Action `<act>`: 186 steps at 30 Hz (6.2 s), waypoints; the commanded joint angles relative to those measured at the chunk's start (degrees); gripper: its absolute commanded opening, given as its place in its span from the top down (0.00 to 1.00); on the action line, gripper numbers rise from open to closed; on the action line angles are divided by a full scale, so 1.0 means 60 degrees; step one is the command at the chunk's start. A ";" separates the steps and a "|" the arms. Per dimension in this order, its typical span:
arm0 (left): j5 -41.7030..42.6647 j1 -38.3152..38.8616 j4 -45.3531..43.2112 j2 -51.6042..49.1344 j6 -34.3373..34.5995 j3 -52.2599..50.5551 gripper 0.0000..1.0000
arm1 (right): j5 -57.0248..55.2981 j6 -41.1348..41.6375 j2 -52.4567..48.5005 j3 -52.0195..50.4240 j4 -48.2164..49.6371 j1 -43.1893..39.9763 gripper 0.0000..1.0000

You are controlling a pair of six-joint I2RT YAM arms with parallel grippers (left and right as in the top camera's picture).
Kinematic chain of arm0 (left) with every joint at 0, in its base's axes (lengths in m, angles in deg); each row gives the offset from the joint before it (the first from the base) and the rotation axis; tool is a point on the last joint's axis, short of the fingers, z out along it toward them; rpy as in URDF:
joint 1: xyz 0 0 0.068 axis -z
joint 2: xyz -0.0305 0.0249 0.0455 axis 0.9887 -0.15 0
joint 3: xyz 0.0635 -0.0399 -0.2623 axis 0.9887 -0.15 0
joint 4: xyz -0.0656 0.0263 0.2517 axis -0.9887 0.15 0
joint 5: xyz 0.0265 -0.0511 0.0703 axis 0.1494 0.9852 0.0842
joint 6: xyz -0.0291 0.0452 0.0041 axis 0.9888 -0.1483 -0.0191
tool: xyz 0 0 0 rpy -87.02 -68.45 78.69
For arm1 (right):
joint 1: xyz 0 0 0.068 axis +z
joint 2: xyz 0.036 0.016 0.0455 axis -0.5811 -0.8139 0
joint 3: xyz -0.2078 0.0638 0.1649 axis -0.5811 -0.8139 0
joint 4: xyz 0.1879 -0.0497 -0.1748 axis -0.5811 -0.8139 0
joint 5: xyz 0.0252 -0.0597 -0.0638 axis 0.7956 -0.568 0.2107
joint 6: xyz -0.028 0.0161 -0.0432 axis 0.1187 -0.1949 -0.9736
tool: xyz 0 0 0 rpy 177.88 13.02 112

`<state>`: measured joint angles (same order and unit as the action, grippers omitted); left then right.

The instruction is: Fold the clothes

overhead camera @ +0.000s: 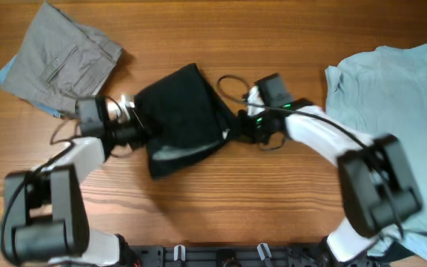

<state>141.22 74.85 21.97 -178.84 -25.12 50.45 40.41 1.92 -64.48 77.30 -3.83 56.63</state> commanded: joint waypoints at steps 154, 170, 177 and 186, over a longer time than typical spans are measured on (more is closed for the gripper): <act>-0.3697 -0.3555 1.2495 0.8131 -0.6561 0.8612 0.00 | -0.3934 -0.1818 1.7118 -0.9668 0.4167 -0.3013 0.00; -0.5442 0.1537 0.8156 0.9402 -0.6211 0.5661 0.00 | -0.3934 -0.1821 1.7016 -0.9668 0.4164 -0.3013 0.00; -0.5410 0.1530 0.5843 1.1570 -0.5096 0.1610 0.00 | -0.3934 -0.1821 1.7016 -0.9668 0.4164 -0.3013 0.00; -0.6196 0.1202 0.3530 1.4491 -0.3523 -0.2787 0.00 | -0.3934 -0.1821 1.7016 -0.9668 0.4164 -0.3013 0.00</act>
<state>107.97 82.50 46.32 -97.66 -52.83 40.59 16.30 -9.75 37.63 19.35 20.95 38.79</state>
